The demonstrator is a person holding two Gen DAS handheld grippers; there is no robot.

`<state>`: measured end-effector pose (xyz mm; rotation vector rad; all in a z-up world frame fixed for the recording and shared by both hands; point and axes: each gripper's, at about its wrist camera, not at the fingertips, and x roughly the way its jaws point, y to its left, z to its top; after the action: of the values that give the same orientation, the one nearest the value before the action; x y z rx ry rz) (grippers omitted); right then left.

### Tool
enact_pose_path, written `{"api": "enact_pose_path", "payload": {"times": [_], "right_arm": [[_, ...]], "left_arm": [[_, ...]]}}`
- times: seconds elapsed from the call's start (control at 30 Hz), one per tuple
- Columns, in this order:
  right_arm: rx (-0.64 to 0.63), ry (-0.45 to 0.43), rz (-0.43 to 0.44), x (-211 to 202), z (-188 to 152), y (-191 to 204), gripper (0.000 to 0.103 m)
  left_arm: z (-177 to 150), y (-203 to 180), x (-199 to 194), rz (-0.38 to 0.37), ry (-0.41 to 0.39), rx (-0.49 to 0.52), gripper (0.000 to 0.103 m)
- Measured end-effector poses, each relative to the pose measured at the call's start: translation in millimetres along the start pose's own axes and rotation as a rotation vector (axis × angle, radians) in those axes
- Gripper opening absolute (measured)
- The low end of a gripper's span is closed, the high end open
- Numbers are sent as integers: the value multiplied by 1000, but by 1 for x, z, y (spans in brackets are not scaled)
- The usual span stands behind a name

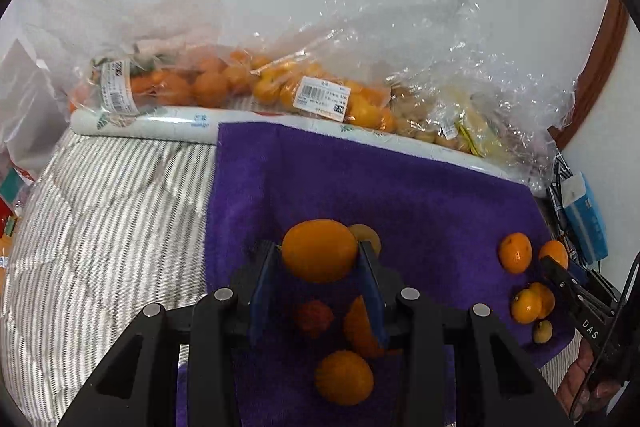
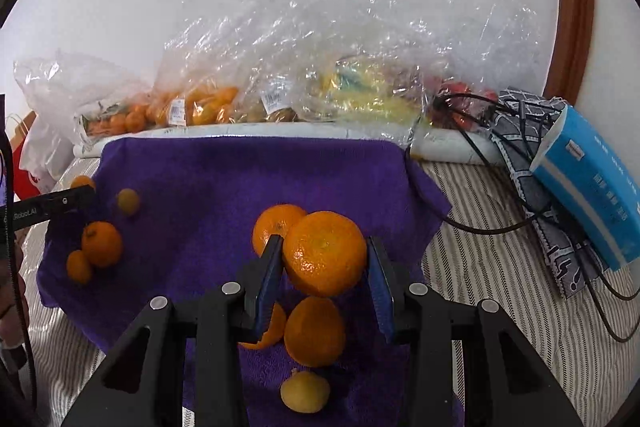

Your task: Organize fruits

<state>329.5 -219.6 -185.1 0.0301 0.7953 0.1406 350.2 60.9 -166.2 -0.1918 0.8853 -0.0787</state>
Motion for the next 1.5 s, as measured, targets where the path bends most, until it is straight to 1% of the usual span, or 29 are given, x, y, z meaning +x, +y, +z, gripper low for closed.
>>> {"api": "enact_pose_path", "payload": {"times": [0.17, 0.27, 0.6, 0.67, 0.73, 0.83, 0.9, 1.0, 1.07, 1.13, 1.17, 1.23, 1.27, 1.3, 1.43, 1.5], "right_arm": [[-8, 24, -3, 9, -5, 1, 41], [-11, 17, -2, 9, -6, 2, 41], [-2, 8, 8, 10, -7, 0, 42], [1, 13, 12, 10, -7, 0, 44], [4, 13, 16, 11, -7, -1, 52], [5, 0, 18, 7, -6, 0, 59], [9, -10, 25, 3, -5, 0, 62], [-1, -19, 14, -6, 0, 4, 62], [3, -35, 1, -17, 4, 7, 65], [21, -65, -11, -30, 8, 9, 74], [36, -85, -9, -42, 10, 10, 76], [51, -98, -12, -56, 13, 12, 80], [58, -102, -17, -73, 14, 17, 81], [58, -102, -17, -73, 14, 17, 81], [50, -86, -38, -106, 10, 27, 81], [67, -80, -32, -125, 4, 29, 81]], "left_arm": [[-4, -3, 10, 0, 30, 2, 39], [-6, -6, 13, 1, 44, 14, 39], [-7, -5, 16, 1, 44, 7, 39], [-7, -5, 16, 0, 44, 8, 39], [-7, -6, 16, 6, 45, 12, 39], [-6, -8, 14, 8, 53, 15, 44], [-5, -8, 11, 5, 56, 13, 48], [-6, -10, 0, 7, 52, 20, 51], [-9, -15, -11, 21, 41, 40, 52], [-12, -20, -24, 32, 32, 62, 56], [-13, -23, -30, 29, 31, 72, 60], [-17, -28, -45, 27, 21, 81, 62], [-19, -31, -53, 33, 10, 85, 64], [-21, -34, -62, 37, -2, 91, 66], [-35, -44, -105, 35, -65, 110, 68], [-41, -50, -123, 30, -86, 121, 69]]}}
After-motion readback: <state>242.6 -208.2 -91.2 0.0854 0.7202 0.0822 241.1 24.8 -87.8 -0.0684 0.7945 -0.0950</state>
